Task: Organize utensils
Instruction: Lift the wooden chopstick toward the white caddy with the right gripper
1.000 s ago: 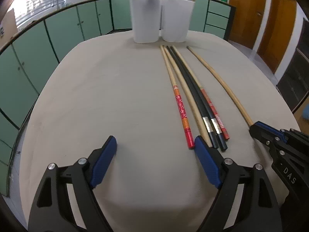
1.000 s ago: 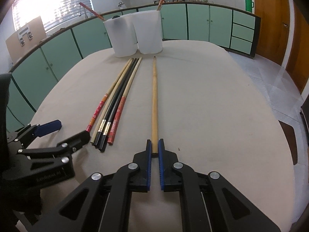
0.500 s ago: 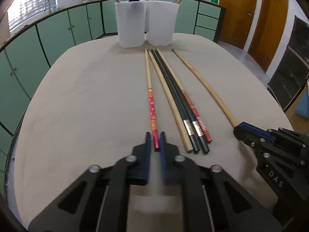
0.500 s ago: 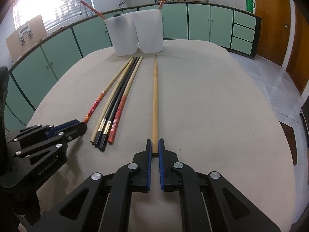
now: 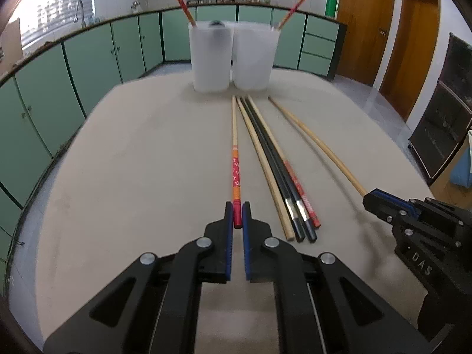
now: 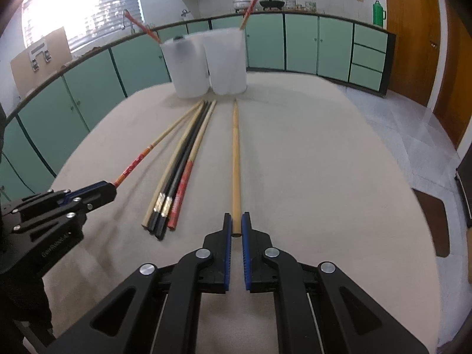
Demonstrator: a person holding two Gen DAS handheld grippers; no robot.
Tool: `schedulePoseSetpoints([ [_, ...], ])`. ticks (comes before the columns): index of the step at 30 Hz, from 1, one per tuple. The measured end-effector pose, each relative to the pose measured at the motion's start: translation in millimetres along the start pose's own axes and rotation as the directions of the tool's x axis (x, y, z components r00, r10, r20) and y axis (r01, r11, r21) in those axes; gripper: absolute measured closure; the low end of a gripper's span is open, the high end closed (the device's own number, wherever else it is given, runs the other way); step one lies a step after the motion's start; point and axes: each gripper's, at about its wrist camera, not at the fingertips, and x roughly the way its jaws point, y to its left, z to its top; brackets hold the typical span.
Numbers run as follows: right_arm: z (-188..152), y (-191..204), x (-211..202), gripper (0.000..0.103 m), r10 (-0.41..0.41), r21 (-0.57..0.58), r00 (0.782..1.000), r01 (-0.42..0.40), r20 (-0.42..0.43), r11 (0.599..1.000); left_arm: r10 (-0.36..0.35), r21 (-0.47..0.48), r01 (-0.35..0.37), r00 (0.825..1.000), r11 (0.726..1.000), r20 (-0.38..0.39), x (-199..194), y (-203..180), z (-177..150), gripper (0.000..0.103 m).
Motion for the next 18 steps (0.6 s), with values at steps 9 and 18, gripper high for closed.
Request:
schedulePoseSetpoints([
  [9, 33, -3, -38, 0.096, 0.007, -0.017, 0.995, -0.005, 0.104, 1.000, -0.004, -0.004, 0.004, 0.992, 1.000, 0.125, -43, 6, 30, 0.098],
  [18, 79, -3, -76, 0.096, 0.053, -0.039, 0.979, -0.046, 0.199, 0.998, -0.041, -0.002, 0.043, 0.966, 0.999, 0.254, -82, 14, 77, 0.098],
])
